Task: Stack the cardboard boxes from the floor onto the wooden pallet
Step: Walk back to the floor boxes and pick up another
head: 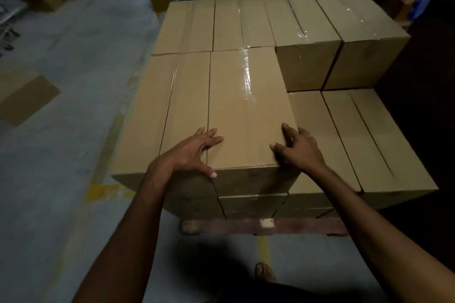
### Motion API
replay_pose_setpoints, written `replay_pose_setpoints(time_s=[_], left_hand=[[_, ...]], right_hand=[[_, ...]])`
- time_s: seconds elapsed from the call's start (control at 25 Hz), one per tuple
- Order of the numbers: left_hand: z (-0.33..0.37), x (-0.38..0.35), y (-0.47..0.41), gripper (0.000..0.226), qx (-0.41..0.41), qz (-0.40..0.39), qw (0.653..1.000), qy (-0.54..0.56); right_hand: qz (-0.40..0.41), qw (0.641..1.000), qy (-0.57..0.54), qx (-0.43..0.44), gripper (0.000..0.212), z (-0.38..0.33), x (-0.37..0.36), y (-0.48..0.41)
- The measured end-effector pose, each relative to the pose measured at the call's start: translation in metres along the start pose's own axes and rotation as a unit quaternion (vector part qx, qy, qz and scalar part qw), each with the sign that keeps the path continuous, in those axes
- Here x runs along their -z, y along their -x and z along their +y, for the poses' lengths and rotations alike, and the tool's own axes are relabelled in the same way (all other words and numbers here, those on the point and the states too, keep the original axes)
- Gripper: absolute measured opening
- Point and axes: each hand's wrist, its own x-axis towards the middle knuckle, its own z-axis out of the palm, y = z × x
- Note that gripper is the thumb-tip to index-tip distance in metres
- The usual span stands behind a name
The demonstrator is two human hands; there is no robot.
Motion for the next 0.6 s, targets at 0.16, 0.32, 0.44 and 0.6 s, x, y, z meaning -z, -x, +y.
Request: replay_pose_setpoints(time_s=[0.16,0.32,0.44,0.6], left_hand=[[0.007,-0.019,0.016,0.113,0.018,0.052,0.998,-0.007],[0.016,-0.037,0.032,0.102,0.032,0.111,0.993,0.037],[0.017,-0.041,0.060,0.085,0.013,0.200,0.965,0.170],[0.012,-0.044,0.111,0.067,0.031,0.343,0.902,0.259]], right_hand=[[-0.012,1.000,-0.002,0.005,0.080,0.001,0.002,0.001],[0.029,0.999,0.017,0.008,0.067,-0.010,-0.003,0.023],[0.084,0.995,0.008,0.049,0.049,-0.023,-0.011,0.052],[0.100,0.982,-0.097,0.125,0.039,-0.057,-0.037,0.091]])
